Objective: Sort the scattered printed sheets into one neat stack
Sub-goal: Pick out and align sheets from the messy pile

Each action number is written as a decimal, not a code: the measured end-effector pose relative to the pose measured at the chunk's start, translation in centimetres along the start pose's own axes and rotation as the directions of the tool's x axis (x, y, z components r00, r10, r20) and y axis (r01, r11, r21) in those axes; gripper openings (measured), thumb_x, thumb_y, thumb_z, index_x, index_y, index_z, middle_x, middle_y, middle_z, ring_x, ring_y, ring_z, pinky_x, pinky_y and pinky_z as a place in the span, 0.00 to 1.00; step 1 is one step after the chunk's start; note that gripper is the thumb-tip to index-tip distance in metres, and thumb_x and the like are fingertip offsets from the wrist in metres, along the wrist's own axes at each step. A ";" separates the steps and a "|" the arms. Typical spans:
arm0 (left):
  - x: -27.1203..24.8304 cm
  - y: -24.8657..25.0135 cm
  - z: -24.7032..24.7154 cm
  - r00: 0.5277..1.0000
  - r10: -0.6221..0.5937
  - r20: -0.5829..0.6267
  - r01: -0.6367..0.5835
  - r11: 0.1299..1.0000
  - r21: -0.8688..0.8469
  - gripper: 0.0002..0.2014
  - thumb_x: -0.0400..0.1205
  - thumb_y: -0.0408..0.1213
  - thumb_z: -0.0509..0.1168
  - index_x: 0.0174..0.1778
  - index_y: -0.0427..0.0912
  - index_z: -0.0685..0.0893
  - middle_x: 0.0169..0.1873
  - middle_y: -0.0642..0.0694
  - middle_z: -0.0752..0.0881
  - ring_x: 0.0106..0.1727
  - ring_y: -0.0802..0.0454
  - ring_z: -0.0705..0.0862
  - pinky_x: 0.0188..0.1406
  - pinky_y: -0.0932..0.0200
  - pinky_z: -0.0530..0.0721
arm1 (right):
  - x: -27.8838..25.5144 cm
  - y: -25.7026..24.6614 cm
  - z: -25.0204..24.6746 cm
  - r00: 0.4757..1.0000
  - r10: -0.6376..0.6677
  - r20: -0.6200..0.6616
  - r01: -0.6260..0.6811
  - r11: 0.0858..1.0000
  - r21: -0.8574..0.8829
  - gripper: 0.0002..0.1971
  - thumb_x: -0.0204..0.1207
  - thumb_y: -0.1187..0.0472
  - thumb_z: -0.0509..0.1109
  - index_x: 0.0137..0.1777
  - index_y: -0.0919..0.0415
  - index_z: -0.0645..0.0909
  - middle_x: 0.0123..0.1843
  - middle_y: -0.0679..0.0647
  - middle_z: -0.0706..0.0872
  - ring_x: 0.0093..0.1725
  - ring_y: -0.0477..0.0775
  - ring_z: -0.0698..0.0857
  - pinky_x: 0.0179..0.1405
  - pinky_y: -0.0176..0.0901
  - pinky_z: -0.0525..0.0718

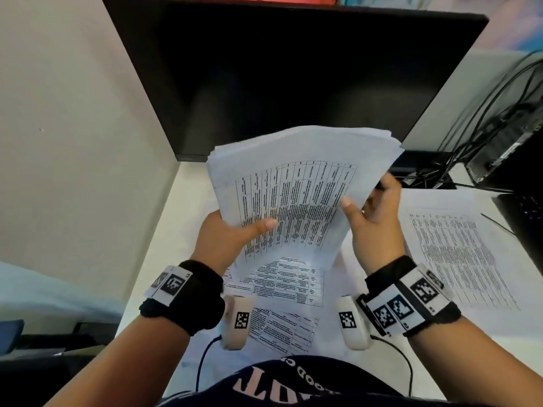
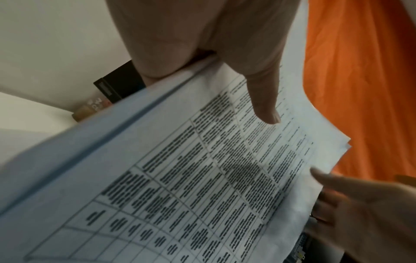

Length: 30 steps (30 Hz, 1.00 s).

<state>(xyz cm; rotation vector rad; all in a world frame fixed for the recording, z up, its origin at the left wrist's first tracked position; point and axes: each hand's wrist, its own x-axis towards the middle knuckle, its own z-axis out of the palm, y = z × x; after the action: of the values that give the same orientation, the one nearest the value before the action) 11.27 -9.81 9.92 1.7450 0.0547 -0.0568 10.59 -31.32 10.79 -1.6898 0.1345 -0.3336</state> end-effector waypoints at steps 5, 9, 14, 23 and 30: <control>-0.2 -0.8 -0.3 0.998 -0.046 0.036 0.047 0.998 -0.029 0.15 0.67 0.46 0.80 0.46 0.61 0.85 0.39 0.71 0.89 0.44 0.75 0.86 0.37 0.79 0.79 | 1.6 -4.1 -0.6 0.908 -0.416 -0.048 0.406 0.903 -0.140 0.41 0.77 0.69 0.68 0.81 0.45 0.47 0.81 0.54 0.63 0.72 0.63 0.72 0.73 0.61 0.72; 0.0 -1.5 -0.6 0.995 -0.066 0.069 0.070 0.996 -0.056 0.15 0.64 0.46 0.80 0.45 0.61 0.86 0.40 0.65 0.91 0.45 0.70 0.88 0.40 0.74 0.81 | 2.3 -4.6 -0.7 0.895 -0.439 0.079 0.426 0.787 -0.447 0.24 0.80 0.65 0.65 0.75 0.55 0.68 0.65 0.49 0.73 0.60 0.22 0.68 0.63 0.16 0.63; 0.2 -3.1 -1.1 0.991 -0.089 0.100 0.090 0.996 -0.009 0.14 0.67 0.41 0.80 0.42 0.61 0.86 0.37 0.67 0.90 0.43 0.72 0.87 0.36 0.78 0.80 | 1.5 -4.4 -0.1 0.923 -0.385 -0.007 0.350 0.846 -0.403 0.15 0.81 0.68 0.58 0.64 0.54 0.72 0.55 0.42 0.75 0.46 0.37 0.74 0.49 0.27 0.72; 0.7 -2.3 -1.2 0.996 -0.084 -0.004 0.084 0.994 -0.076 0.13 0.70 0.37 0.78 0.47 0.56 0.85 0.47 0.54 0.90 0.52 0.55 0.87 0.51 0.57 0.84 | 0.0 -1.6 0.1 0.999 -0.054 -0.006 0.052 0.990 -0.134 0.18 0.82 0.66 0.62 0.69 0.54 0.69 0.56 0.42 0.81 0.52 0.36 0.79 0.58 0.31 0.76; -0.3 -1.5 1.1 0.973 -0.150 0.174 0.149 0.989 0.016 0.22 0.65 0.46 0.78 0.55 0.51 0.86 0.50 0.51 0.91 0.57 0.56 0.87 0.62 0.53 0.82 | -2.9 2.6 -2.9 0.975 0.186 0.125 -0.159 0.967 -0.200 0.16 0.84 0.66 0.56 0.66 0.46 0.67 0.55 0.31 0.78 0.50 0.15 0.75 0.48 0.11 0.70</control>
<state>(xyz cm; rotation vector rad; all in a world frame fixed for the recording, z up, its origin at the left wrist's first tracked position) 10.87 -10.61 8.26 1.7297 0.0570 -0.3204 7.27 -33.66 8.14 -1.8690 0.2113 -0.0697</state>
